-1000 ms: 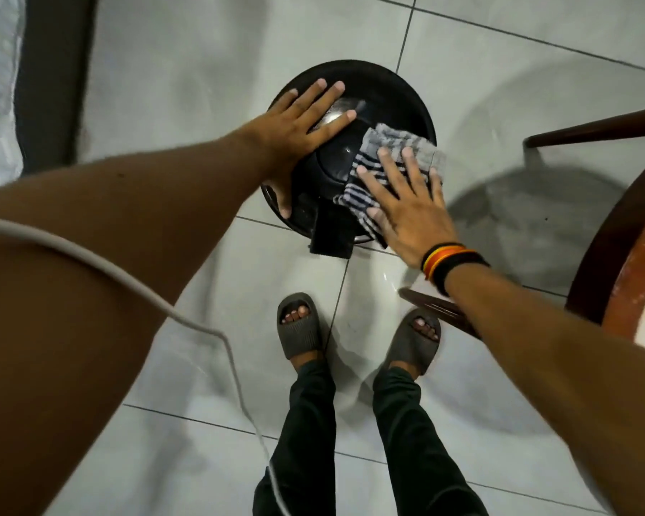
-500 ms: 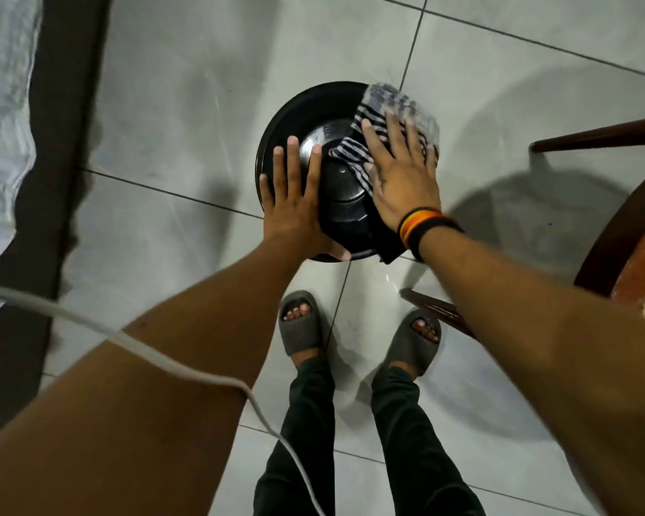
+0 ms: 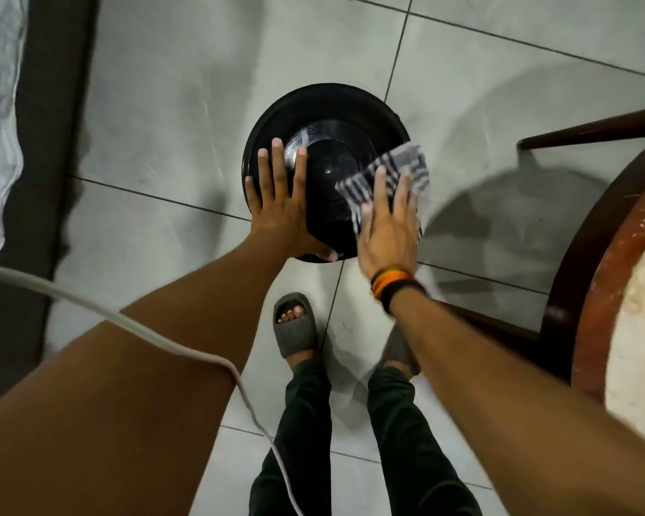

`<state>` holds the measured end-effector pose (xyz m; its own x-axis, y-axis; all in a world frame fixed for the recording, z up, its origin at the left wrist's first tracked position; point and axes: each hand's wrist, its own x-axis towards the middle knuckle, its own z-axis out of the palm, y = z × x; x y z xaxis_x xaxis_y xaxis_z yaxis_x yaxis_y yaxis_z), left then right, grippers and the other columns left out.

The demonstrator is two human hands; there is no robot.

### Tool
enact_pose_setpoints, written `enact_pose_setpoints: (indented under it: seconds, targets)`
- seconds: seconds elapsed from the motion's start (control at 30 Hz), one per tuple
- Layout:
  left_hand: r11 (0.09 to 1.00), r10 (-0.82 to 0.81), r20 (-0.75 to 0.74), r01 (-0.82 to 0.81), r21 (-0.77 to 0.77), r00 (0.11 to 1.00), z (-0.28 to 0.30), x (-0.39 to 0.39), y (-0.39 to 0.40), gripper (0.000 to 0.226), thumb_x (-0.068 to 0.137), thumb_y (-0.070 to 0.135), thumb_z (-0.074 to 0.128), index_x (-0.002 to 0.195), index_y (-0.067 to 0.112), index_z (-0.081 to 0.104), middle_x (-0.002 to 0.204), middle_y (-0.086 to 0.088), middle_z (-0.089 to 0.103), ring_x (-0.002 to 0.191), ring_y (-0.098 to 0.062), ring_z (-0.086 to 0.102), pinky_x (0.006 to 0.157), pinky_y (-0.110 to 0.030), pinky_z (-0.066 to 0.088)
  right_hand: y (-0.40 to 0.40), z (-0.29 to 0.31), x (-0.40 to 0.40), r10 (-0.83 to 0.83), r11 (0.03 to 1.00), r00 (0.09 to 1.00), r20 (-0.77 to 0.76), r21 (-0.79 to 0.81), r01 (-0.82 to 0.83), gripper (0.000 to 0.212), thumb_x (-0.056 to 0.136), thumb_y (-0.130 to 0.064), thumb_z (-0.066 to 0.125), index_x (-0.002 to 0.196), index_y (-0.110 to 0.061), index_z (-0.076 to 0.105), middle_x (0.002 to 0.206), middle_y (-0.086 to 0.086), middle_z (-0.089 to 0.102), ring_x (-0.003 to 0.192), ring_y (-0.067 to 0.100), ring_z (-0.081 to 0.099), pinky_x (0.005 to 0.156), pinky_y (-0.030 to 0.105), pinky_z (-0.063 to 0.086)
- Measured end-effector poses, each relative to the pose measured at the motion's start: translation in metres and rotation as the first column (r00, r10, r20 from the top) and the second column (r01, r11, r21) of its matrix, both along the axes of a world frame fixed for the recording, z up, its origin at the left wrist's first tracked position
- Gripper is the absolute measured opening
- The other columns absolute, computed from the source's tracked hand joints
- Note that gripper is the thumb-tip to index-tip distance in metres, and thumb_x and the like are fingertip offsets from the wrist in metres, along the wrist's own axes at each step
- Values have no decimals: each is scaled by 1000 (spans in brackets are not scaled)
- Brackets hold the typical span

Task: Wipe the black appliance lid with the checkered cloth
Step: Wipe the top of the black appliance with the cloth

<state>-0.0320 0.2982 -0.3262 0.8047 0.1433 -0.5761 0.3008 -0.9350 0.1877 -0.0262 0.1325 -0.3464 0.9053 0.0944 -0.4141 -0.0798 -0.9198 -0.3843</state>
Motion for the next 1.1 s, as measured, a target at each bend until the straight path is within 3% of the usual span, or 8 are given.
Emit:
enact_pose_setpoints:
  seconds: [0.27, 0.47, 0.6, 0.77, 0.9, 0.97, 1.03, 1.1]
  targets:
    - [999, 25, -6, -25, 29, 1000, -2, 3, -3, 175, 41, 83, 86, 162, 22, -24, 169, -18, -32, 156, -42, -29, 125, -68, -4, 5, 1, 129, 331, 944, 934, -134, 32, -329, 71, 104, -44, 47, 163, -36, 7, 174, 4, -2, 159, 35, -1, 127, 56, 10]
    - [999, 36, -6, -36, 31, 999, -7, 1, -4, 174, 42, 84, 85, 162, 24, -25, 169, -16, -32, 156, -40, -28, 125, -68, -4, -30, -8, 19, 46, 989, 996, -80, 143, -34, 67, 108, -44, 36, 163, -31, 1, 173, 9, -8, 159, 33, -3, 127, 56, 17]
    - [999, 34, 30, -35, 19, 999, -8, -2, -2, 173, 41, 84, 85, 163, 23, -22, 170, -17, -29, 157, -41, -26, 125, -69, -3, -44, -10, -37, -36, 990, 999, -11, 138, 37, 62, 109, -33, 39, 162, -35, 8, 173, 7, 4, 144, 37, 41, 107, 52, 51]
    - [999, 21, 19, -22, 28, 1000, -3, -1, -5, 173, 43, 86, 83, 163, 21, -24, 169, -18, -31, 157, -41, -27, 124, -69, -5, -49, 1, -45, -247, 961, 969, -25, 125, 248, 58, 105, -11, 46, 158, -31, 33, 159, 11, 37, 134, 31, 52, 111, 36, 43]
    - [999, -11, -36, 12, 45, 999, 8, 0, -3, 166, 53, 80, 84, 162, 16, -25, 168, -21, -31, 156, -41, -28, 125, -67, -10, -61, 33, -61, -398, 905, 914, -78, 131, 405, 52, 101, -12, 50, 152, -19, 45, 150, 16, 47, 133, 35, 50, 105, 39, 41]
    - [1000, -17, 38, 17, 17, 999, 23, -2, -11, 144, 71, 78, 73, 165, 11, -13, 172, -23, -19, 159, -40, -22, 124, -65, -12, -59, 48, -63, -449, 871, 894, -18, 215, 442, 47, 103, -16, 50, 150, -21, 49, 147, 14, 50, 129, 33, 54, 109, 40, 46]
    - [984, 69, 207, -33, -173, 976, 43, -7, -27, 103, 88, 69, 58, 164, 9, 21, 172, -22, 17, 162, -37, 2, 127, -61, -5, -50, 67, -62, -483, 836, 875, 44, 321, 445, 45, 105, -20, 49, 149, -27, 50, 145, 10, 51, 126, 30, 58, 108, 45, 50]
    - [811, 324, 123, -208, -547, 938, 79, -10, -47, 68, 94, 64, 48, 135, 12, 65, 142, -19, 64, 144, -34, 49, 124, -61, 28, -37, 96, -55, -366, 893, 922, 128, 326, 310, 47, 104, -17, 52, 150, -28, 49, 150, 8, 48, 130, 28, 56, 110, 42, 49]
